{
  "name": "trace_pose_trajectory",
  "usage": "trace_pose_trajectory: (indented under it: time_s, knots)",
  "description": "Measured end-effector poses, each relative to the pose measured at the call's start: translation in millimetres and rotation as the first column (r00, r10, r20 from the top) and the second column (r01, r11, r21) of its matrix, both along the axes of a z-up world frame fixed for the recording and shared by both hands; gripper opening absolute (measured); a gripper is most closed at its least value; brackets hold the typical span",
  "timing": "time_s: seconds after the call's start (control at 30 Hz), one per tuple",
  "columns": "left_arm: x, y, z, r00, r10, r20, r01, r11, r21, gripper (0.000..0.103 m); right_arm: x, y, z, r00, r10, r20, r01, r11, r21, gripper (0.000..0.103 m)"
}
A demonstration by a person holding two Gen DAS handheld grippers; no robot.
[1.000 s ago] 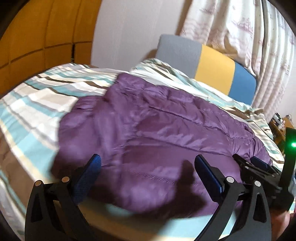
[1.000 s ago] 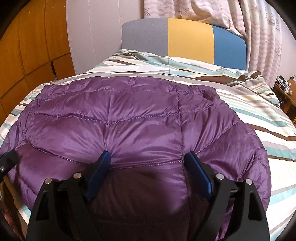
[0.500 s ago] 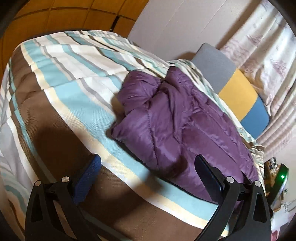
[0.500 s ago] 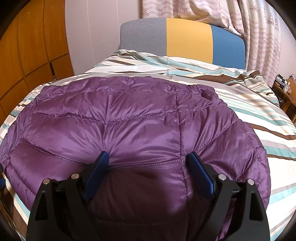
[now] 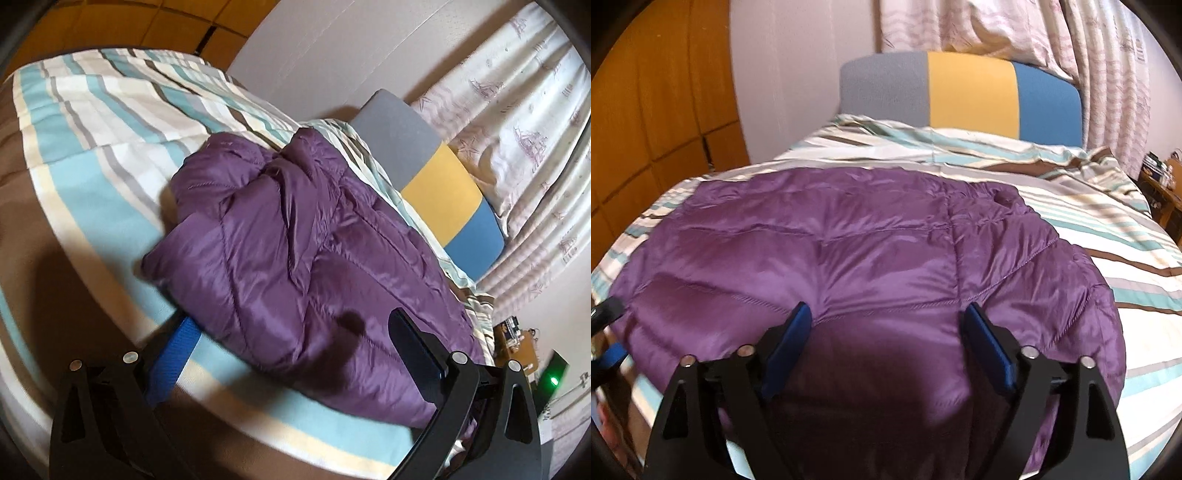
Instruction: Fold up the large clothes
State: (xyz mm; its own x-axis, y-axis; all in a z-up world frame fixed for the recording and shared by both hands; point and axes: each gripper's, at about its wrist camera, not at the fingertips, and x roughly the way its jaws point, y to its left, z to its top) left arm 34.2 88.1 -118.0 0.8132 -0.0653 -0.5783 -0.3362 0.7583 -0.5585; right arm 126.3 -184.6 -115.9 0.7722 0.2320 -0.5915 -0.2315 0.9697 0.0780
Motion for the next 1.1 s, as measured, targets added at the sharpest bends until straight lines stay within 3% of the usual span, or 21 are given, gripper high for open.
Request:
trace_pose_trajectory:
  time_s: [0.1, 0.2, 0.27, 0.33, 0.47, 0.57, 0.63, 0.73, 0.83, 0.9, 0.97, 1.1]
  knots:
    - [3, 0, 1, 1.0, 0.012, 0.009, -0.012, 1.0, -0.005, 0.099, -12, 4, 4, 0.998, 0.036, 0.049, -0.036, 0.999, -0.004, 0.066]
    - [-1, 3, 1, 0.999, 0.015, 0.028, -0.013, 0.998, -0.06, 0.084, -23, 10, 10, 0.991, 0.087, 0.099, -0.086, 0.996, -0.01, 0.052]
    - [-5, 3, -1, 0.999, 0.012, 0.046, -0.008, 0.995, -0.095, 0.084, -31, 13, 12, 0.986, 0.123, 0.112, -0.124, 0.992, 0.005, 0.046]
    - [-4, 4, -2, 0.999, 0.01, 0.049, -0.006, 0.996, -0.084, 0.084, -39, 16, 12, 0.977, 0.183, 0.108, -0.188, 0.982, 0.034, 0.04]
    - [-1, 9, -2, 0.997, 0.049, 0.057, -0.044, 0.995, -0.094, 0.084, -37, 31, 10, 0.981, 0.183, 0.071, -0.181, 0.983, -0.034, 0.025]
    - [1, 10, -3, 0.995, 0.079, 0.066, -0.073, 0.993, -0.094, 0.084, -24, 42, -6, 0.981, 0.194, -0.032, -0.196, 0.978, -0.074, 0.025]
    - [5, 10, -3, 0.993, 0.098, 0.062, -0.092, 0.992, -0.085, 0.084, -23, 44, -9, 0.98, 0.195, -0.037, -0.197, 0.977, -0.083, 0.025]
    - [8, 19, -4, 0.987, 0.145, 0.076, -0.133, 0.981, -0.143, 0.084, -23, 42, -10, 0.98, 0.195, -0.03, -0.197, 0.977, -0.077, 0.025]
    - [15, 34, -7, 0.977, 0.204, 0.061, -0.188, 0.963, -0.194, 0.068, -24, 42, -11, 0.981, 0.194, -0.026, -0.195, 0.978, -0.077, 0.025]
    - [17, 43, -11, 0.972, 0.232, 0.042, -0.218, 0.952, -0.216, 0.053, -23, 40, -12, 0.981, 0.193, -0.023, -0.194, 0.978, -0.08, 0.025]
    - [19, 49, -14, 0.97, 0.239, 0.047, -0.219, 0.94, -0.26, 0.049, -22, 39, -13, 0.981, 0.194, -0.021, -0.195, 0.978, -0.077, 0.025]
    - [22, 53, -14, 0.975, 0.215, 0.05, -0.189, 0.93, -0.316, 0.027, -27, 39, -13, 0.981, 0.192, -0.02, -0.193, 0.979, -0.072, 0.025]
